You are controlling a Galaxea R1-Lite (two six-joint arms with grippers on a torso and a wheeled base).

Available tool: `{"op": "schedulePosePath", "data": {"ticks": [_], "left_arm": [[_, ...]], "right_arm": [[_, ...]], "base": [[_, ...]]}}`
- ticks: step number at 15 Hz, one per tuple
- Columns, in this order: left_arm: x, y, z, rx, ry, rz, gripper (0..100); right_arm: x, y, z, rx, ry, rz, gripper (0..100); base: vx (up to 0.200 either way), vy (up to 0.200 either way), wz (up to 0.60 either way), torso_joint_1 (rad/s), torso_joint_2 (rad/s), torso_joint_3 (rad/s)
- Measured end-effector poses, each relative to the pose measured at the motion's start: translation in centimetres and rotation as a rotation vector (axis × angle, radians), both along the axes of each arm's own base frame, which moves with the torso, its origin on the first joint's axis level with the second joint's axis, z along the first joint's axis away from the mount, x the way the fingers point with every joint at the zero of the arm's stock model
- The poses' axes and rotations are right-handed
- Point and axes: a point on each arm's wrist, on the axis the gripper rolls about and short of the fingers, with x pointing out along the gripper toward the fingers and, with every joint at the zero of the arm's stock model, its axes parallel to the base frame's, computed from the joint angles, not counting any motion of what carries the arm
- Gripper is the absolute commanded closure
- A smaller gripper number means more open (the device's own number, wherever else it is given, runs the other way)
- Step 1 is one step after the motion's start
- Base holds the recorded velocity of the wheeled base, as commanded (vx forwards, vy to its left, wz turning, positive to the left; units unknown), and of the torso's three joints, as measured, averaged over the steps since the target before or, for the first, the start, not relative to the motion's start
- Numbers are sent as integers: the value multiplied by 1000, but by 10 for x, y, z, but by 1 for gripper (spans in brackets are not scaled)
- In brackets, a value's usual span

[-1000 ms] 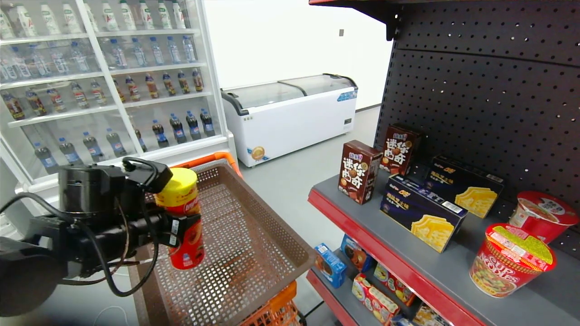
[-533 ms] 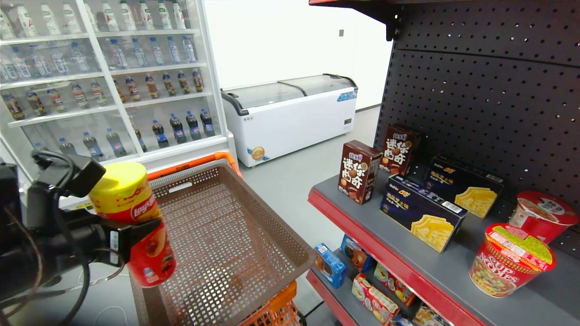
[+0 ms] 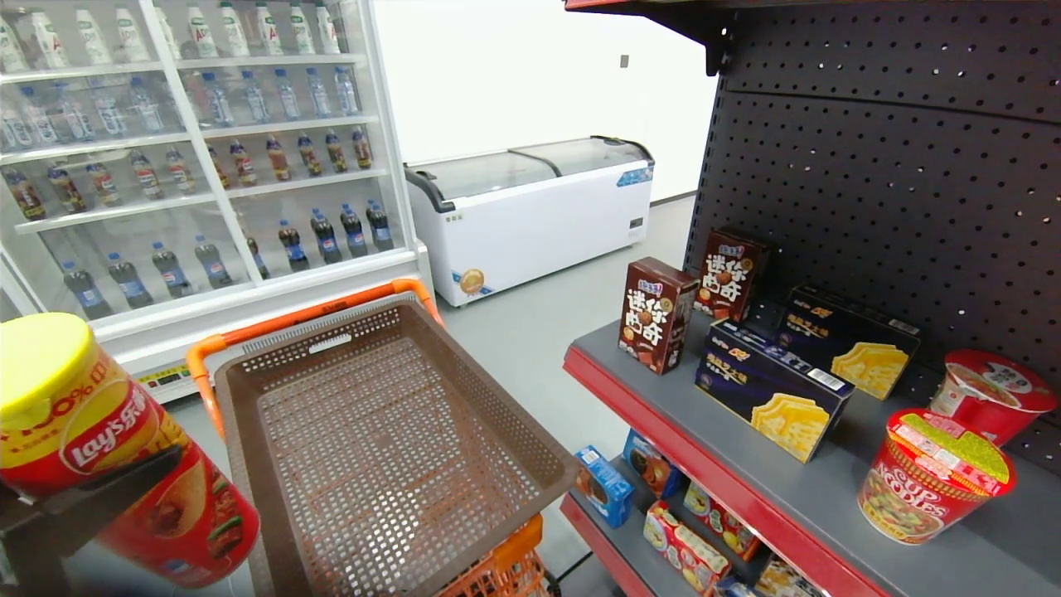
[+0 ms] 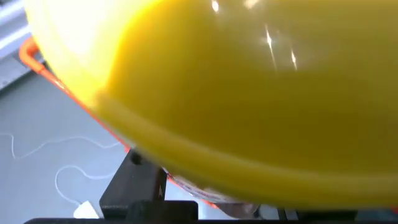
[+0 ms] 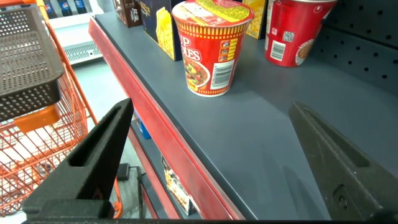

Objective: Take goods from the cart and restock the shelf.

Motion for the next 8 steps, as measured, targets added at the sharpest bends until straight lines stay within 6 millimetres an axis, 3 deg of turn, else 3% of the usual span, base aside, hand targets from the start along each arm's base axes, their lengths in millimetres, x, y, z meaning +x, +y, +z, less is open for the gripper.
{"op": "schedulePosePath", "data": {"ticks": [5,8], "left_arm": [[-35,3,2,-29,-120,-37,100],[-63,6,-10,-36,-192,-20,100]], "right_arm": [[0,0,0,0,0,1,0],[0,0,0,0,1,1,0]], "base": [[0,0,0,0,0,0],[0,0,0,0,0,0]]}}
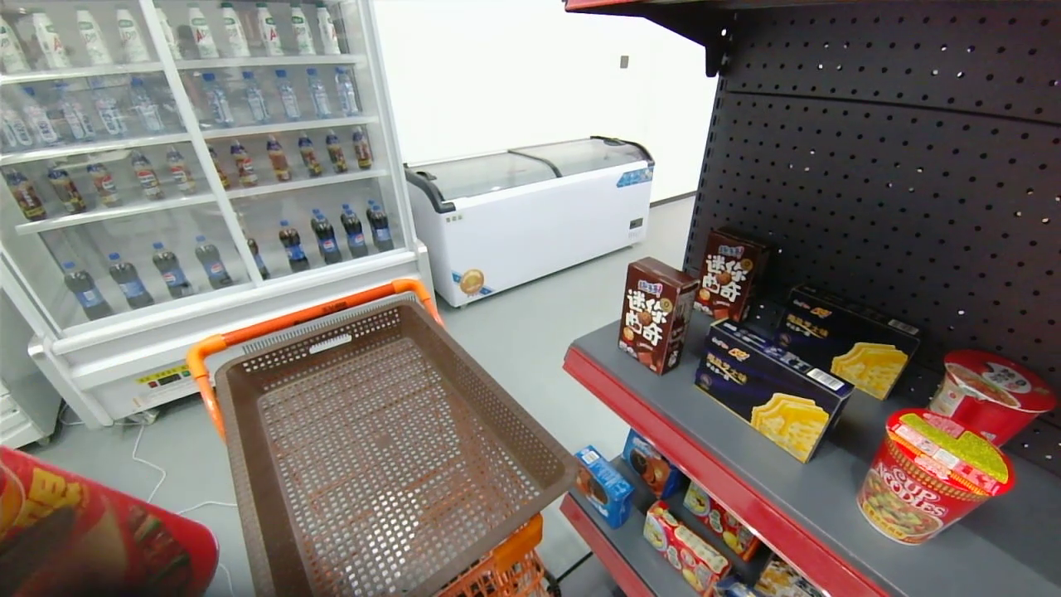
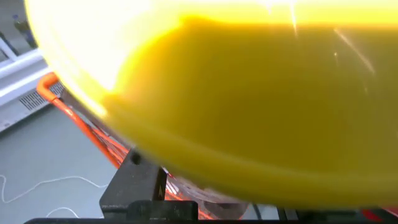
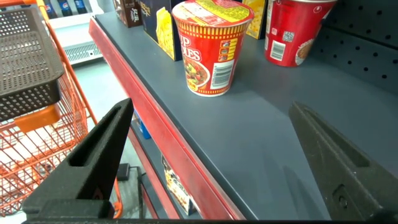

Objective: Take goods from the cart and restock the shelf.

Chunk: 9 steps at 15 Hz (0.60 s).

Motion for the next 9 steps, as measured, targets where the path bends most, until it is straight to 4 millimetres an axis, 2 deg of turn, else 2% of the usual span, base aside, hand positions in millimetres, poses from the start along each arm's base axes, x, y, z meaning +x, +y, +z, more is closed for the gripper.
{"op": "schedulePosePath", "data": {"ticks": [6,9], "left_arm": [[-31,4,-36,-7,-64,45,100],[-36,5,-40,-10,-89,46,100]], "right_arm": [[0,0,0,0,0,0,0],[0,0,0,0,0,1,0]], "base": [[0,0,0,0,0,0],[0,0,-600,-4,2,2]]}}
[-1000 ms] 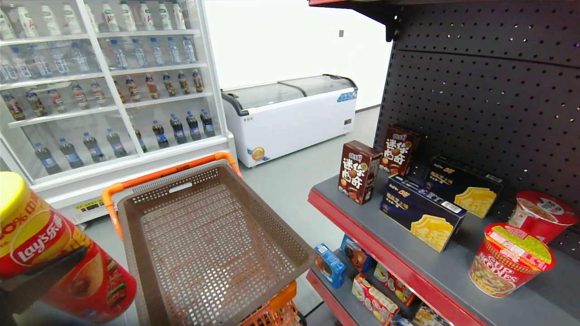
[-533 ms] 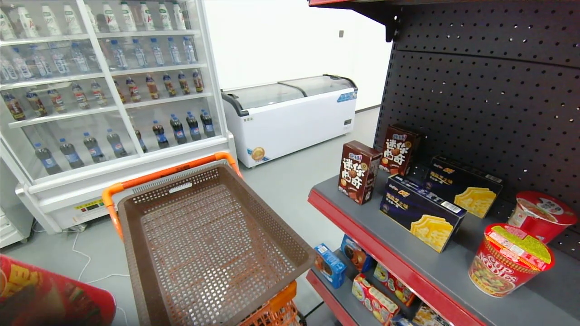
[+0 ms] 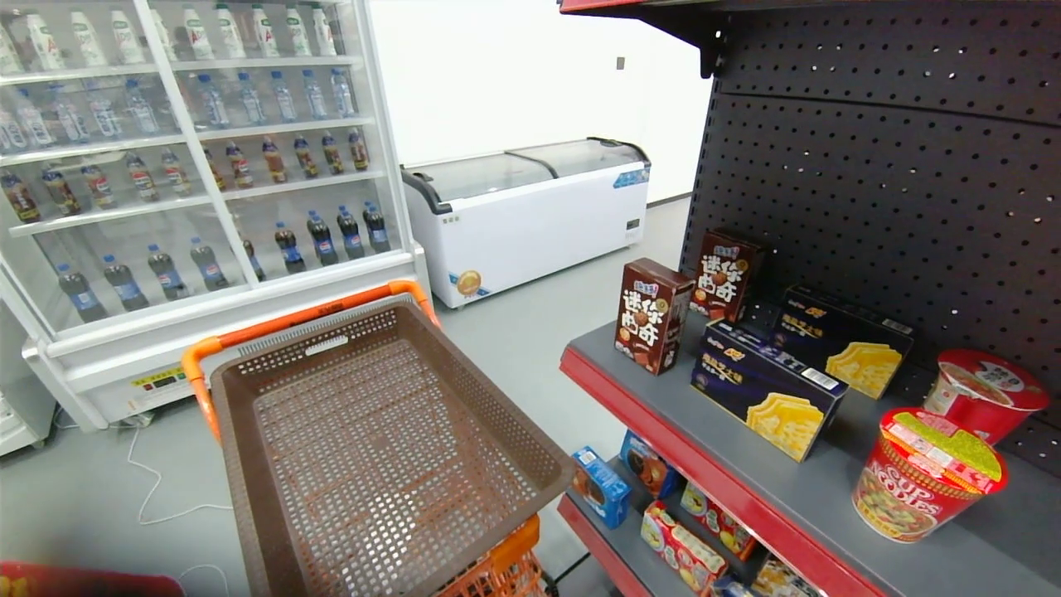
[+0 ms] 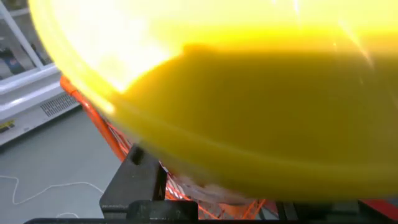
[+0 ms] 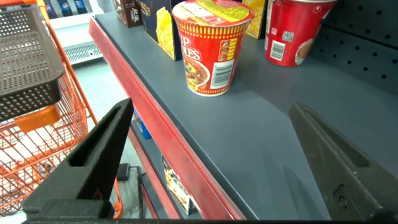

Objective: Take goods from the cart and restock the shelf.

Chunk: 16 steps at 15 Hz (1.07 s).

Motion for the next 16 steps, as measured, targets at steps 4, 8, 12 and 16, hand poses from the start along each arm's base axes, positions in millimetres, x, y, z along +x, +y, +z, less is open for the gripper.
{"op": "schedulePosePath", "data": {"ticks": [4,8,12,16], "left_arm": [[-2,0,-4,-1,-1,-2,100],[-5,0,-11,3,37,-3,100],[-8,1,-11,2,21,-5,100],[-8,1,-11,2,17,-5,100]], "right_arm": [[0,0,0,0,0,0,0],[0,0,0,0,0,0,0],[0,0,0,0,0,0,0],[0,0,0,0,0,0,0]], "base": [[0,0,-600,1,4,0],[0,0,-600,2,0,5],[0,0,-600,1,1,6],[0,0,-600,1,0,0]]}}
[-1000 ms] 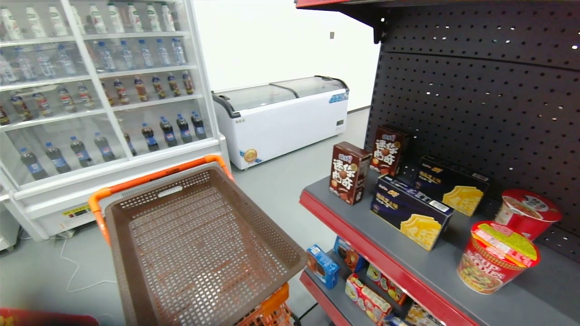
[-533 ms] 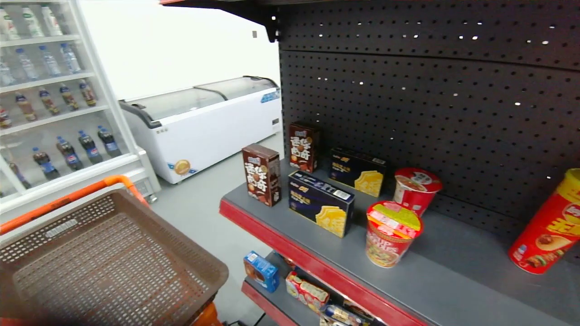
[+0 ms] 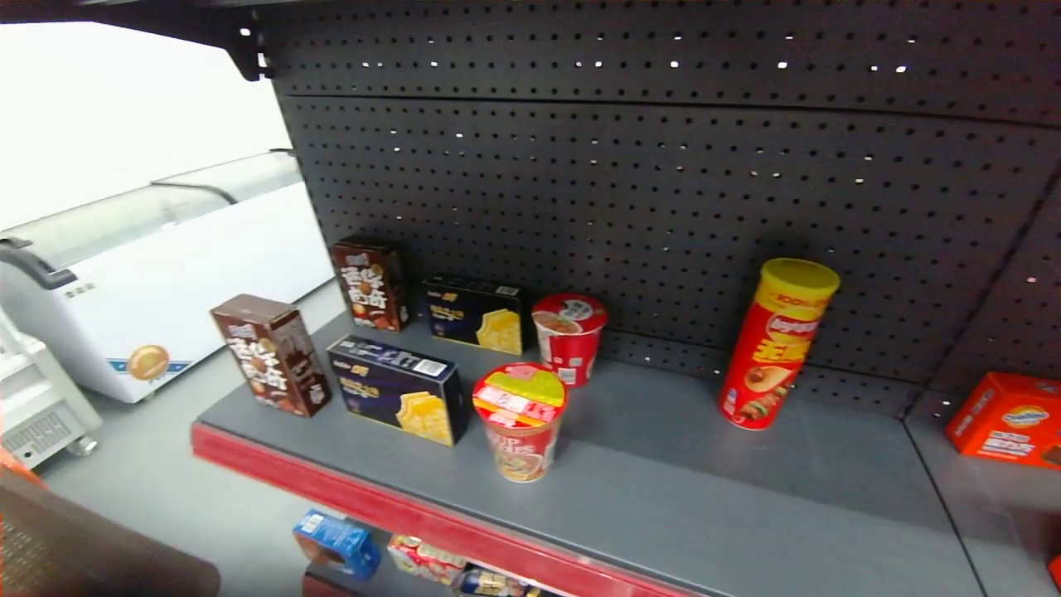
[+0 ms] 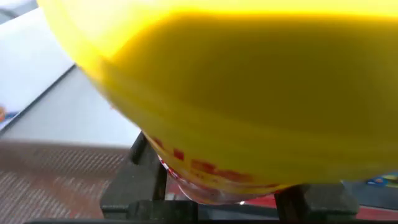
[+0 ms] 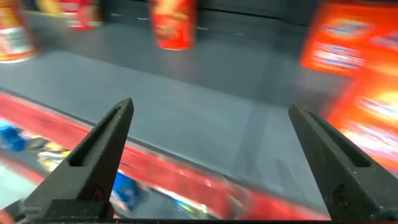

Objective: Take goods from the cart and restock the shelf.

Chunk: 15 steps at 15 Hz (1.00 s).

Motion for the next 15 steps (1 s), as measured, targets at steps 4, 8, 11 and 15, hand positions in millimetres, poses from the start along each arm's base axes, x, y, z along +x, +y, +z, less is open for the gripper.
{"op": "schedulePosePath", "data": {"ticks": [4,8,11,15], "left_arm": [[0,0,0,0,0,0,100],[0,0,0,-29,5,1,100],[0,0,0,-29,6,0,100],[0,0,-1,-29,9,0,100]], "right_arm": [[0,0,0,0,-1,0,0],[0,0,0,0,0,0,0],[0,0,0,0,0,0,0],[0,0,0,0,0,0,0]], "base": [[0,0,-450,1,4,1],[0,0,0,0,0,0],[0,0,0,0,0,0],[0,0,0,0,0,0]]}}
